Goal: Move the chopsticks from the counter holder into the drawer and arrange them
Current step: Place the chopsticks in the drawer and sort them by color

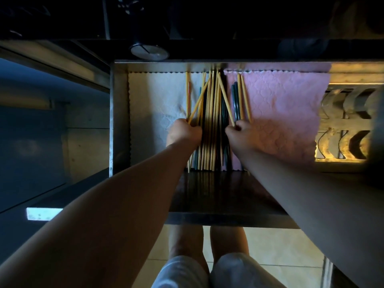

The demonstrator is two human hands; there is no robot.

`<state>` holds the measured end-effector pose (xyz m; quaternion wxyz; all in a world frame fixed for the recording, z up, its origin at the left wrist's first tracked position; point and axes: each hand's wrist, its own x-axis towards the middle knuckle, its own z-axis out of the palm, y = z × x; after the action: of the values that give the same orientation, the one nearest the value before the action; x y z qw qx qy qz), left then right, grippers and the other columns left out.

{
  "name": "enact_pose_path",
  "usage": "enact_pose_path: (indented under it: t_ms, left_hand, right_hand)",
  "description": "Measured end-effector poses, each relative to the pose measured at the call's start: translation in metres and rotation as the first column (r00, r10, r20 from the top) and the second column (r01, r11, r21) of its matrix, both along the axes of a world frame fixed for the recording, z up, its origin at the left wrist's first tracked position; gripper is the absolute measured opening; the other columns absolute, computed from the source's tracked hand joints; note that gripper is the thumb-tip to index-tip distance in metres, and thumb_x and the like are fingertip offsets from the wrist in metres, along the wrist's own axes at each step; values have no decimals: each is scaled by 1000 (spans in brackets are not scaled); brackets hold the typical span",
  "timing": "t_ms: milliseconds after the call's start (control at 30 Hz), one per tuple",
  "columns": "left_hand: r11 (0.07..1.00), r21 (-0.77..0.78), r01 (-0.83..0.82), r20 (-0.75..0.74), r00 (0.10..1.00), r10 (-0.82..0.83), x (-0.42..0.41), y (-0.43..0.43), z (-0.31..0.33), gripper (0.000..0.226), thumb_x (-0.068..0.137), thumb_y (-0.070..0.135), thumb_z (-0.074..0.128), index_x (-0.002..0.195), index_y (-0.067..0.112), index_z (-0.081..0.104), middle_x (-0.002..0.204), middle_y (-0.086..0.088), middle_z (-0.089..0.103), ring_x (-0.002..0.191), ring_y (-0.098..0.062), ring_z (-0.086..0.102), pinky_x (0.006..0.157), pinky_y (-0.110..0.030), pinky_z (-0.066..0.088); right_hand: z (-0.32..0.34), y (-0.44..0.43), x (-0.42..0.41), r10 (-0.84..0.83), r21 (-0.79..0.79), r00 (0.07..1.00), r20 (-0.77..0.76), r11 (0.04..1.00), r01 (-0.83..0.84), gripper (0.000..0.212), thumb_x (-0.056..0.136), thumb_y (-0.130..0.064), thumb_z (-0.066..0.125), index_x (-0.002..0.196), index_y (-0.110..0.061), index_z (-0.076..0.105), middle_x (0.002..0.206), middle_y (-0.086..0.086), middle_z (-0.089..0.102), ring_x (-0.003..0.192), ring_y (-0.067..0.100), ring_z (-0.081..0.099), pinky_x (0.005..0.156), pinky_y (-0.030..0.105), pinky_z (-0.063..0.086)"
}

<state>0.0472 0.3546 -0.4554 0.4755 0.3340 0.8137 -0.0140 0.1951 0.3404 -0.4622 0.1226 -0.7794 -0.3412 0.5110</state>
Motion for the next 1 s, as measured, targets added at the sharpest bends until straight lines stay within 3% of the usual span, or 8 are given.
enact_pose_path:
  t_ms: [100, 167, 233, 333, 533, 700, 900, 1000]
  left_hand:
    - [998, 56, 17, -30, 999, -15, -1, -4, 5, 28, 87, 37, 51, 94, 15, 66, 83, -7, 68, 80, -28, 67, 70, -32, 54]
    - [994, 102, 51, -60, 997, -45, -1, -5, 5, 37, 89, 40, 46, 100, 13, 67, 91, -8, 69, 87, -30, 66, 78, -36, 56]
    - [990, 129, 54, -42, 998, -49, 2, -4, 6, 32, 94, 33, 45, 107, 10, 64, 94, -7, 64, 88, -26, 60, 77, -31, 50]
    - [989, 141, 50, -24, 999, -47, 11, -2, 5, 25, 98, 19, 43, 113, 8, 59, 94, -7, 58, 84, -22, 54, 69, -30, 40]
    - [994, 101, -28, -39, 999, 32, 17, -2, -1, 24, 87, 19, 63, 106, 7, 69, 92, -13, 70, 83, -29, 67, 61, -30, 45]
    - [997, 74, -6, -39, 999, 9, 21, -1, -3, 17, 81, 17, 64, 93, 7, 71, 87, -15, 70, 88, -34, 68, 69, -34, 52]
    - [989, 117, -87, -12, 996, 89, 27, -6, 1, 34, 94, 30, 50, 111, 7, 67, 104, -17, 70, 100, -36, 65, 87, -40, 55]
    - [988, 117, -99, 2, 995, 100, 26, -5, 4, 31, 95, 26, 46, 111, 7, 65, 102, -15, 68, 97, -35, 63, 79, -34, 52]
  right_hand:
    - [3, 6, 2, -21, 23, 997, 75, 1000, 19, 5, 88, -16, 56, 87, -17, 60, 73, 0, 53, 58, 9, 46, 43, 17, 34]
    - [5, 11, 5, -32, 27, 995, 97, 999, 30, 20, 91, -16, 57, 109, -11, 63, 89, 5, 57, 72, 13, 52, 42, 14, 33]
    - [5, 13, 10, -26, 23, 991, 129, 999, 23, 28, 93, -22, 56, 117, -8, 61, 100, 10, 63, 87, 19, 56, 55, 21, 36]
    - [4, 11, 18, 15, -4, 985, 174, 1000, -14, 31, 91, -28, 55, 115, -11, 63, 103, 11, 67, 92, 24, 60, 72, 22, 37]
    - [8, 5, 27, 44, -11, 978, 204, 999, -43, 29, 92, -28, 54, 116, -14, 62, 96, 3, 60, 88, 19, 53, 74, 20, 34]
    - [1, 5, 35, 56, 3, 961, 271, 998, -60, 18, 87, -24, 55, 97, -13, 65, 81, 3, 55, 79, 20, 52, 67, 22, 33]
    - [-1, 7, 46, 93, 20, 950, 297, 994, -104, 19, 86, -26, 58, 98, -13, 65, 82, 0, 59, 81, 18, 53, 70, 21, 35]
    - [-2, 6, 43, 142, 24, 946, 290, 988, -156, 21, 84, -29, 60, 99, -14, 63, 84, 3, 62, 84, 25, 60, 70, 24, 38]
